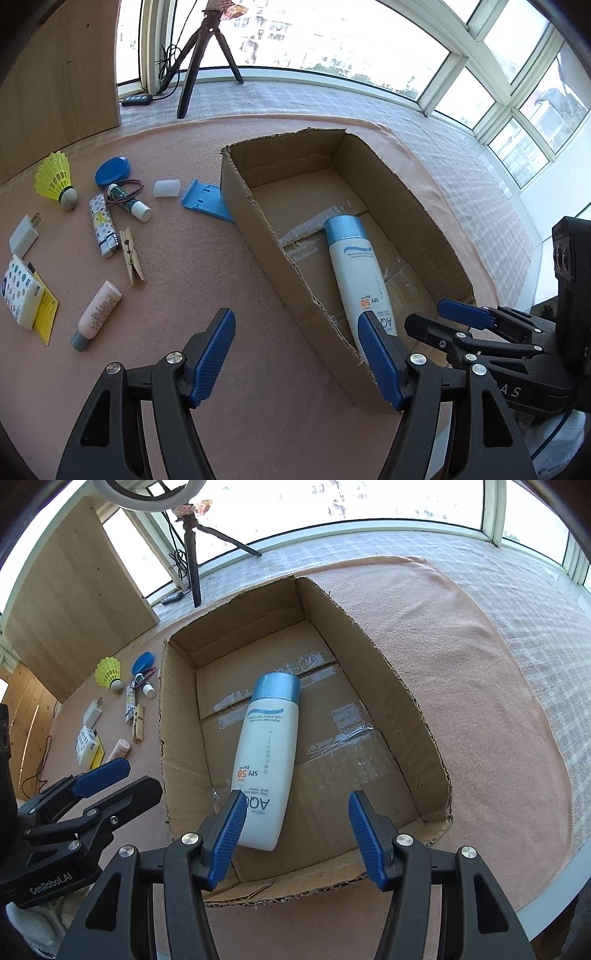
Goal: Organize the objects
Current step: 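Carry the bottle with the right tool and lower it into the cardboard box, then open the right tool to release the bottle and withdraw from the box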
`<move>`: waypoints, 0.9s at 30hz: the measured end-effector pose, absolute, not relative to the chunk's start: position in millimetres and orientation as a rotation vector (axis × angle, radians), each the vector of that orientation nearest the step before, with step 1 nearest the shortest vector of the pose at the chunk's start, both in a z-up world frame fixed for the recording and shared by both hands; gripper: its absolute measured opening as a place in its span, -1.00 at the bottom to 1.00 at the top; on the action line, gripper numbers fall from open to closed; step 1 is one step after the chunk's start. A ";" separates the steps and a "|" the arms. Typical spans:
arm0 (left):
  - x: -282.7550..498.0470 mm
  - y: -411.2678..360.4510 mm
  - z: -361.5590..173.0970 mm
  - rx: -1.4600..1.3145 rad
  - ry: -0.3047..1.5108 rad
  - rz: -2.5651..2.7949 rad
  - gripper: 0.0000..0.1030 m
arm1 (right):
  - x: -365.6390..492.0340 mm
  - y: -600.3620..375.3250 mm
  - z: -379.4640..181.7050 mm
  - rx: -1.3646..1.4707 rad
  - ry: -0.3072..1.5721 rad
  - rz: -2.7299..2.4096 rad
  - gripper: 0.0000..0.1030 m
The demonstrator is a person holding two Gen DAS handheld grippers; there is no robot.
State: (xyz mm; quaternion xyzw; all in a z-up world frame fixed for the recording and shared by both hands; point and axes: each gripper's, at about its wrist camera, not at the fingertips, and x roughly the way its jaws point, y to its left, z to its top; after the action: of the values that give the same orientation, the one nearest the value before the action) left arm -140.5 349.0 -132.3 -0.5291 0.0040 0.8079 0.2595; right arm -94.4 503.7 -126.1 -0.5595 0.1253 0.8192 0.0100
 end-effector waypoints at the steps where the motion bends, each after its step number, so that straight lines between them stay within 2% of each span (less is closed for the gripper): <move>1: -143.2 350.3 -133.8 -1.443 0.023 2.197 0.40 | -92.8 500.8 -127.9 -1.761 0.369 2.554 0.04; 8: -153.3 370.9 -146.3 -1.479 0.054 2.151 0.38 | -78.5 481.7 -133.3 -1.805 0.234 2.548 0.04; 10: -153.7 379.7 -149.5 -1.485 0.069 2.125 0.24 | -74.2 478.9 -133.4 -1.818 0.223 2.547 0.04; 12: -151.9 388.3 -151.6 -1.486 0.078 2.107 0.19 | -68.8 476.6 -133.1 -1.831 0.226 2.543 0.04; 22: -148.5 391.0 -157.6 -1.498 0.087 2.118 0.18 | -65.9 475.0 -130.3 -1.842 0.223 2.538 0.02; 27: -146.0 357.4 -146.5 -1.475 0.021 2.150 0.21 | -65.2 474.7 -128.8 -1.855 0.208 2.527 0.02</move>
State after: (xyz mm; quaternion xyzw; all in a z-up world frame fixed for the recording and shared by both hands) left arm -146.0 357.4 -146.5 -0.5457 0.0077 0.7952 0.2640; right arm -65.2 474.7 -128.8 -0.5905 0.0663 0.8043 -0.0002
